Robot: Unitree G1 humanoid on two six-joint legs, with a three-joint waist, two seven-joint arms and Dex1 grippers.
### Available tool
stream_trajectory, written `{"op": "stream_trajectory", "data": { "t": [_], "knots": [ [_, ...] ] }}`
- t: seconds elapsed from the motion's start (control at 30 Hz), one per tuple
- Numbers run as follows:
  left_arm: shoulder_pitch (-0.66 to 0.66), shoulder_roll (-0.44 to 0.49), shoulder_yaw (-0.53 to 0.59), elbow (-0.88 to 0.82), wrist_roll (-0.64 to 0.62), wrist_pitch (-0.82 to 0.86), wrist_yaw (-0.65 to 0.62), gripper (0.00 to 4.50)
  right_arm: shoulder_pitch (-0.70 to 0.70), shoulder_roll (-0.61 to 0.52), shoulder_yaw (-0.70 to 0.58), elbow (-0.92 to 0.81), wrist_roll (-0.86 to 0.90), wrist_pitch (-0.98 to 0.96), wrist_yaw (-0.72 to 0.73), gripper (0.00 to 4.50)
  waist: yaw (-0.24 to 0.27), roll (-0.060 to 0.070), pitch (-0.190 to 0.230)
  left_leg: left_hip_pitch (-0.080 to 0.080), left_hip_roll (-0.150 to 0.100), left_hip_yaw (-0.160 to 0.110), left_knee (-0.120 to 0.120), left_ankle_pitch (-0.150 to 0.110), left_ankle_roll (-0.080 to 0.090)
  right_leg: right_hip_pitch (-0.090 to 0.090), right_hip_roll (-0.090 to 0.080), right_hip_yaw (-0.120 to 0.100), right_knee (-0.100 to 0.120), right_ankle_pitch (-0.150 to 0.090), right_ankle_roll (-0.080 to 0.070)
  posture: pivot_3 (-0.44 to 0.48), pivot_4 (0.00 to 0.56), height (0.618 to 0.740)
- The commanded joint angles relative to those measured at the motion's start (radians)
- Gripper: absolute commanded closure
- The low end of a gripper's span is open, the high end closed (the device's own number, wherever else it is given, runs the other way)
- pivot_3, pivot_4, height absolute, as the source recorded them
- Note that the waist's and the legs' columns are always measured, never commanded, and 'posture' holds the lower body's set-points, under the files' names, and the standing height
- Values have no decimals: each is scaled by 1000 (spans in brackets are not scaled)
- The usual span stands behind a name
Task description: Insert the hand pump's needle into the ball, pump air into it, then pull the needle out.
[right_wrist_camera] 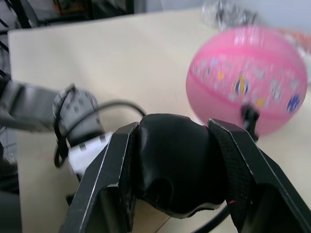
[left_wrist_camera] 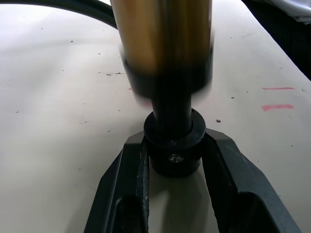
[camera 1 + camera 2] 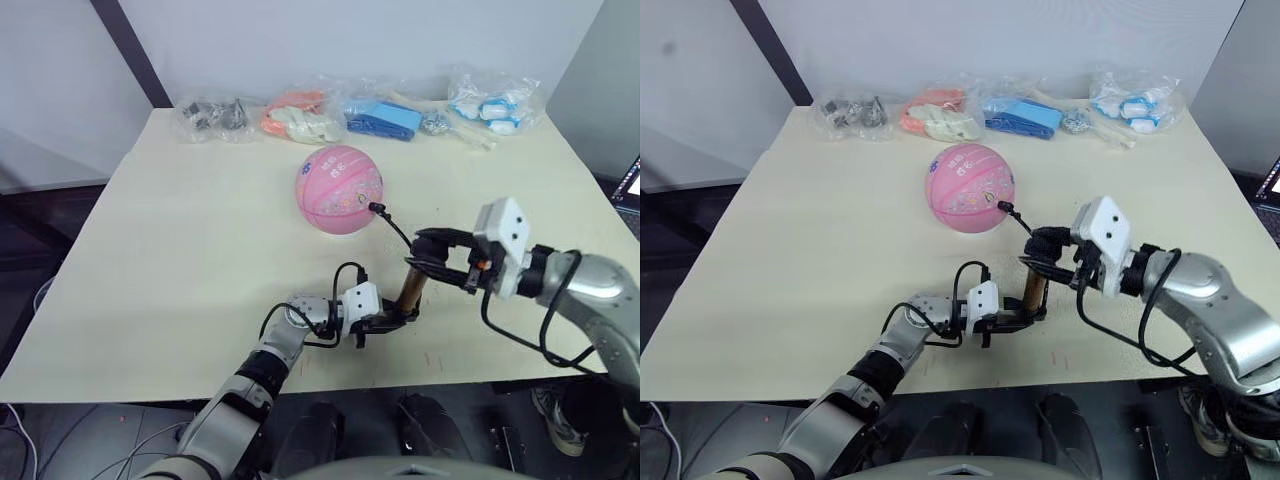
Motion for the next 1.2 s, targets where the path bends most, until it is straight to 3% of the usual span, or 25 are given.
{"op": "stream_trajectory", "data": {
  "t": [0.03, 0.23, 0.7, 1.0, 1.2],
  "knots": [
    [50, 26, -36, -39, 30, 72, -28, 3384, -89, -26, -115, -53, 140, 60, -21, 2689, -1, 0, 0, 0, 0, 0, 0, 0, 0, 0, 0, 0, 0, 0, 0, 0, 150, 740],
    [86, 36, -47, -200, 21, 191, -29, 3384, -186, -132, -196, -31, 233, 127, -11, 2689, 4, 2, 1, -6, -1, -1, 1, 0, -1, -5, -1, -1, -1, 0, 0, 0, 150, 740],
    [69, 31, -50, -154, 24, 182, -18, 3384, -281, -193, -204, -12, 324, 152, -50, 2689, 19, 2, 2, -12, -1, 0, 2, 1, -2, -11, -2, -1, -1, 0, 0, 0, 150, 740],
    [72, 26, -51, -113, 31, 123, -1, 3384, -125, -141, -126, -123, 270, 101, -70, 2689, 20, 2, 1, -12, -1, 0, 2, 1, -2, -11, -2, 0, 0, 0, 0, 0, 150, 740],
    [73, 27, -52, -114, 34, 95, 11, 3384, 11, -98, -41, -146, 142, 10, -68, 2689, 20, 1, 0, -10, -2, 0, 3, 1, -2, -9, -2, -1, 1, 0, 0, 0, 150, 740]
  ]
}}
